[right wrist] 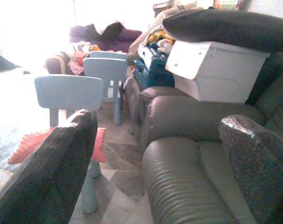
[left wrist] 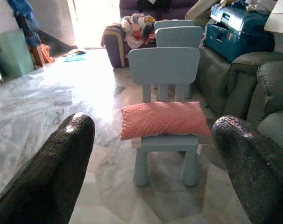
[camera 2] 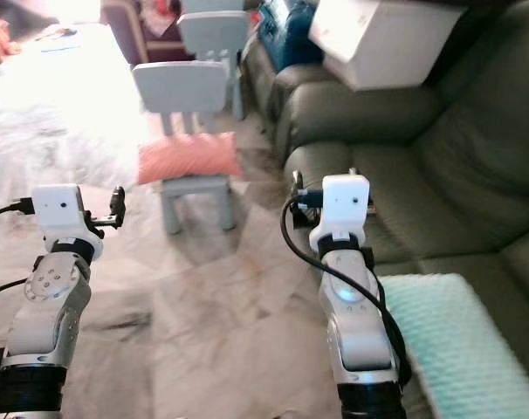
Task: Move the pillow to the sofa
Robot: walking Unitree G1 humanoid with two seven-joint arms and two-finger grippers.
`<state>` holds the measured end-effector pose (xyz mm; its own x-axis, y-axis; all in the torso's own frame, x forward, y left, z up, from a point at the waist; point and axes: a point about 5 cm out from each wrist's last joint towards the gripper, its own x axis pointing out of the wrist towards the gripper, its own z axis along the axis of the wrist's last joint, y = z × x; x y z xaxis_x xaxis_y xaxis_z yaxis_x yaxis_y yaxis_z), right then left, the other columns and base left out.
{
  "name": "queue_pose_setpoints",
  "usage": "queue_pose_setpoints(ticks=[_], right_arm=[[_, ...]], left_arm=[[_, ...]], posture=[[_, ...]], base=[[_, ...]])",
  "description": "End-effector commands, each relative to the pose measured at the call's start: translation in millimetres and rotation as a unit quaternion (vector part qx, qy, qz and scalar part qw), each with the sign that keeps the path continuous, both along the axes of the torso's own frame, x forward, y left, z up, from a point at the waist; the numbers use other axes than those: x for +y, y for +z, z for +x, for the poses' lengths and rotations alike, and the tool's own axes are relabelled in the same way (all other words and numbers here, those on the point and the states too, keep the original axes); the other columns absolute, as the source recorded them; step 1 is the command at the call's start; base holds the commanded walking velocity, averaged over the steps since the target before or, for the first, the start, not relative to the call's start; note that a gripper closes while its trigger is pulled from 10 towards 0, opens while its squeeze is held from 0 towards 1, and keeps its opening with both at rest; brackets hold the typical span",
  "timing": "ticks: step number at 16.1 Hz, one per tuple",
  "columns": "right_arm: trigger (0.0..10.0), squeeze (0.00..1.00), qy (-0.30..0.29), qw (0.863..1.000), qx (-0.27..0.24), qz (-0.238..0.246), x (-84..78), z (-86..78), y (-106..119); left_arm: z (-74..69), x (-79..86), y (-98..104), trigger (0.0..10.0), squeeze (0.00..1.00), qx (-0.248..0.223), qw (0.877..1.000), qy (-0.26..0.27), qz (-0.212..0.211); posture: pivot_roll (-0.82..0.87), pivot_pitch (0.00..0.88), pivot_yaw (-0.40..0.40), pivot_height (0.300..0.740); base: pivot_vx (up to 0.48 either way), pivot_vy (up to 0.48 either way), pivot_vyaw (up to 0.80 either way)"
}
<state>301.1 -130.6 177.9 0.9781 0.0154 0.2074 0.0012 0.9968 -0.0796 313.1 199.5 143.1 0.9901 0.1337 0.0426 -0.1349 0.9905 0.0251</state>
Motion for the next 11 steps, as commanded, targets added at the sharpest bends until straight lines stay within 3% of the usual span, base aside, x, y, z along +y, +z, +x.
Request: queue_pose_setpoints(ticks=[1,5,11], right_arm=[[10.0,0.0,-0.012,1.0,0.003,0.004,-7.5,-1.8,-1.8],[10.0,0.0,-0.005,1.0,0.003,0.005,-4.7,-1.1,-2.3],[10.0,0.0,0.005,1.0,0.001,0.008,-1.3,0.5,-1.9]], left_arm=[[0.3,-5.5,0.3,10.0,0.0,0.001,1.0,-0.008,0.003],[0.0,-2.7,2.4,10.0,0.0,-0.007,1.0,-0.004,0.016],[1.0,6.7,2.2,10.0,0.0,-0.007,1.0,0.017,-0.016]], posture=[[-0.1,0.113,-0.007,0.74],[-0.09,0.108,-0.006,0.74],[-0.09,0.095,-0.003,0.74]], base=[[0.0,0.356,0.0],[0.0,0.0,0.0],[0.0,0.0,0.0]])
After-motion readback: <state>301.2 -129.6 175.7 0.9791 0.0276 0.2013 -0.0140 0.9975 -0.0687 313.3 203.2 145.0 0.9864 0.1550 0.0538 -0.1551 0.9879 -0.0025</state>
